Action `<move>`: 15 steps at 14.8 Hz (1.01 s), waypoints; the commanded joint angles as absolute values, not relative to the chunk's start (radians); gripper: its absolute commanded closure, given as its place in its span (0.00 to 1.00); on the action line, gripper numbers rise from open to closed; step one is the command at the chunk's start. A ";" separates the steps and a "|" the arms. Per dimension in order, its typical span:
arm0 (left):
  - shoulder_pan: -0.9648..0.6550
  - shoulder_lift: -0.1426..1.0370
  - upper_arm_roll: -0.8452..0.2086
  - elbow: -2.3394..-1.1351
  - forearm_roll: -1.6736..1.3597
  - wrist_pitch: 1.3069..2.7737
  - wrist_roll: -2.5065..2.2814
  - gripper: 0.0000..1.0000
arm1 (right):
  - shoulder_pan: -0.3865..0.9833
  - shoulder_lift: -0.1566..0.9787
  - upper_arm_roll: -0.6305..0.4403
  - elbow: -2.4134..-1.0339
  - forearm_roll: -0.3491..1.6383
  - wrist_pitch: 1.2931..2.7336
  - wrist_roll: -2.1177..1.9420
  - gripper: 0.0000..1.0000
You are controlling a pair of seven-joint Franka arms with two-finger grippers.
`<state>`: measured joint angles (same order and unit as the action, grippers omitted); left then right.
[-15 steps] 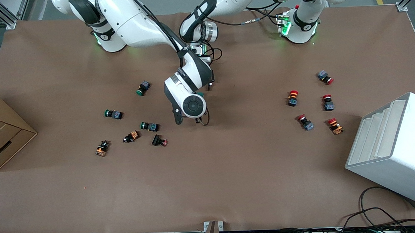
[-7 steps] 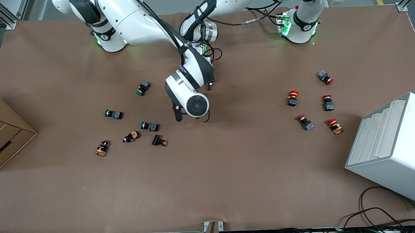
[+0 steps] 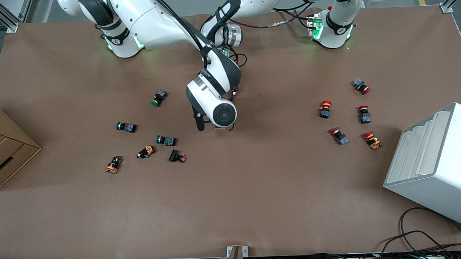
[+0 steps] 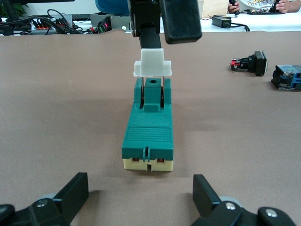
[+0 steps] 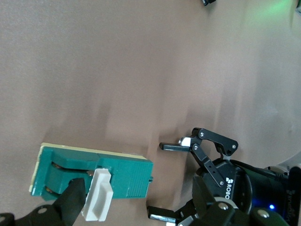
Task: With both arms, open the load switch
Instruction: 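Press the white lever down with the right gripper, then hold the white lever pressed down with the right gripper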
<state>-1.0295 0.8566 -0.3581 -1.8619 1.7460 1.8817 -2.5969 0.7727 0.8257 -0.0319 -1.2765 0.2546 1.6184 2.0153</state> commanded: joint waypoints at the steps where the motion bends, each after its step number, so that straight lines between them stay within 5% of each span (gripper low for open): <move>1: -1.028 0.896 -0.344 -1.858 1.753 1.885 -2.622 0.01 | 0.799 0.824 -0.035 -1.273 0.267 1.591 2.019 0.00; 15: -1.031 0.897 -0.344 -1.858 1.753 1.885 -2.646 0.00 | 0.845 0.827 -0.035 -1.308 0.219 1.569 2.019 0.00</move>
